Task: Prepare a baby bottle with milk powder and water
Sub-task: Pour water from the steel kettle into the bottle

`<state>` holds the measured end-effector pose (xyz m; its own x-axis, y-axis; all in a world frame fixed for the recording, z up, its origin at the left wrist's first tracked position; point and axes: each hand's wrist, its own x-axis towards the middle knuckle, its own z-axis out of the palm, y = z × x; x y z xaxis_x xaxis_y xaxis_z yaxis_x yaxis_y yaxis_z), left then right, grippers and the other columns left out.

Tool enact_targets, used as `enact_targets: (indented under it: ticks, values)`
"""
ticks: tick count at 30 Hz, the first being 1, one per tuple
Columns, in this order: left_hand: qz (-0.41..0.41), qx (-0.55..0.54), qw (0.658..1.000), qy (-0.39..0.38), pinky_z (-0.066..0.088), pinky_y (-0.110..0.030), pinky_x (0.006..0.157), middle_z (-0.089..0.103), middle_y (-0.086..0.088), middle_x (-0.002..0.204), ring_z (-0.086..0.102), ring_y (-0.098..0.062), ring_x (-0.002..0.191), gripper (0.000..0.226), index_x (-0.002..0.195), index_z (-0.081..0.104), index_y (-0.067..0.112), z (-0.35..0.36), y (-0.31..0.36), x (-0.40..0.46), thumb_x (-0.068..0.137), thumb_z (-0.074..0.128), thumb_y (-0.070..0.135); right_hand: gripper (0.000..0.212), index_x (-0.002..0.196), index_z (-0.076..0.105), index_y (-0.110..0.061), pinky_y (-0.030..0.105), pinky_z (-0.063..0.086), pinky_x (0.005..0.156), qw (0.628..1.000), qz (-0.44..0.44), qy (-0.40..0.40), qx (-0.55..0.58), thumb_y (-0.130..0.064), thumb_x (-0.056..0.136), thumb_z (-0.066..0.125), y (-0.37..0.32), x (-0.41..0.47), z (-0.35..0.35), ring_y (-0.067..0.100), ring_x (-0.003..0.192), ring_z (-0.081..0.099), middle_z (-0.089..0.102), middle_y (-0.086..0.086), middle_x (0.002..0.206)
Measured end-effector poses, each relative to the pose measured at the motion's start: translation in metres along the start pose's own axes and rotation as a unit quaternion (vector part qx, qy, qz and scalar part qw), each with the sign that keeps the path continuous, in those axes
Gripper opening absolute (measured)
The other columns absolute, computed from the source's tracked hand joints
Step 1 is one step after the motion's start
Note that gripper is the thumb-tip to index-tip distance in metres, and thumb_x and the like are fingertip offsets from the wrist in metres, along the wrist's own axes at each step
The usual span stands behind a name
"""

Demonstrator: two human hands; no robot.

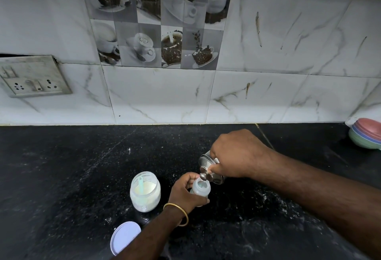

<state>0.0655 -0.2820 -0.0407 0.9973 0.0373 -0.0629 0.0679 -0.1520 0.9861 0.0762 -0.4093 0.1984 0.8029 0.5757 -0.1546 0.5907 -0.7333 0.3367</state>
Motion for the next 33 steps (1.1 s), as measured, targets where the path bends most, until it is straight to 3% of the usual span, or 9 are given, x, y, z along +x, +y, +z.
enact_targets:
  ticks: [7,19,23,28,33]
  values:
    - [-0.007,-0.011,1.0,0.001,0.054,-0.02,0.074,0.075,0.003,0.091,0.067,-0.011,0.083,0.059,0.09,0.067,0.028,0.001,0.002,-0.002,0.036,0.09,0.015,0.036,0.086,0.067,-0.022,0.031,0.047,0.063,1.0,-0.003,0.001,-0.006,-0.055,0.089,0.053,-0.002,0.0,-0.003,0.022,0.074,0.063,0.067,-0.002,0.083]
    - [-0.011,-0.022,1.0,0.0,0.055,-0.025,0.076,0.075,0.003,0.09,0.066,-0.012,0.082,0.06,0.089,0.067,0.028,0.001,0.004,-0.003,0.034,0.089,0.019,0.035,0.084,0.067,-0.023,0.03,0.045,0.061,1.0,-0.002,0.019,0.005,-0.056,0.087,0.055,-0.001,-0.002,0.0,0.02,0.071,0.061,0.066,-0.005,0.079]
    - [-0.01,-0.024,1.0,-0.001,0.057,-0.034,0.08,0.076,-0.003,0.094,0.07,-0.024,0.09,0.06,0.092,0.068,0.025,-0.002,0.005,-0.003,0.037,0.09,0.015,0.035,0.09,0.071,-0.029,0.03,0.043,0.062,0.997,0.028,0.026,0.068,-0.061,0.084,0.057,0.009,-0.004,0.012,0.017,0.073,0.058,0.067,-0.009,0.084]
    - [-0.009,-0.028,1.0,0.009,0.054,-0.022,0.071,0.076,-0.003,0.093,0.069,-0.014,0.084,0.059,0.093,0.069,0.021,-0.006,0.007,-0.003,0.04,0.091,0.009,0.051,0.071,0.063,-0.02,0.031,0.041,0.054,0.979,0.081,0.029,0.184,-0.071,0.079,0.056,0.03,-0.007,0.046,0.014,0.064,0.061,0.066,-0.004,0.072]
    - [-0.013,-0.027,0.999,0.019,0.056,-0.026,0.074,0.076,-0.004,0.093,0.068,-0.012,0.083,0.057,0.092,0.069,0.022,-0.006,0.011,-0.006,0.041,0.091,0.008,0.057,0.051,0.047,-0.017,0.031,0.03,0.053,0.901,0.094,0.044,0.421,-0.062,0.08,0.068,0.048,-0.015,0.083,0.006,0.046,0.036,0.04,-0.008,0.047]
